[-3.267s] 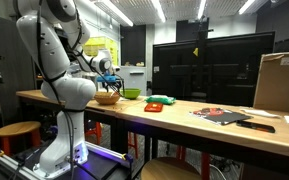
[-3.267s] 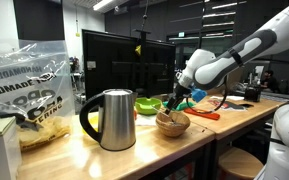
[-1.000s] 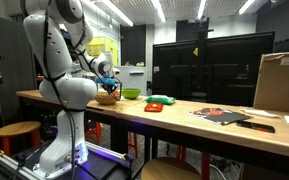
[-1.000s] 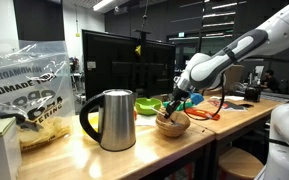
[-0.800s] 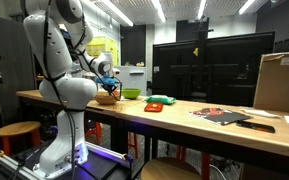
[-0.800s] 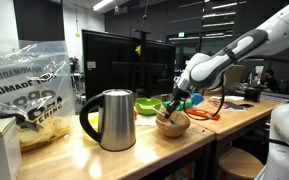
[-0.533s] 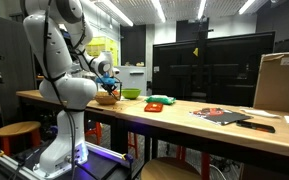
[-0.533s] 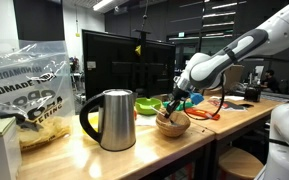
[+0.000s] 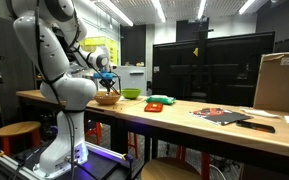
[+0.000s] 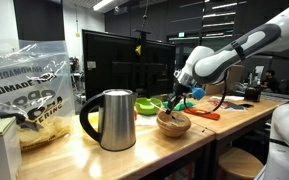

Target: Take the silver fork out of the basket.

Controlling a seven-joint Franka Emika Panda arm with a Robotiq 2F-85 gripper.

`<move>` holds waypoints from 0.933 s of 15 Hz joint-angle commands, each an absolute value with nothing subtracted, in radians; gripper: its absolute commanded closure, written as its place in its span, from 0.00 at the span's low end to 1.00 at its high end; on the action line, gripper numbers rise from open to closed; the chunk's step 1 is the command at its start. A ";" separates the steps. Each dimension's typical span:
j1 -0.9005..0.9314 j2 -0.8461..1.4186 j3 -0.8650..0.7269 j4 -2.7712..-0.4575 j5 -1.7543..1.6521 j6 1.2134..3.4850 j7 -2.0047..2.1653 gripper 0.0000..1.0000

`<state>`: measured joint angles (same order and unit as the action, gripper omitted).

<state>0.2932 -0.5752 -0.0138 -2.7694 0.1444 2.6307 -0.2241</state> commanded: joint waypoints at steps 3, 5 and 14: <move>0.197 -0.762 0.066 -2.763 0.036 2.472 -0.132 0.99; 0.162 -0.811 0.064 -2.759 0.017 2.436 -0.109 0.99; -0.003 -0.858 0.010 -2.786 -0.022 2.425 -0.062 0.99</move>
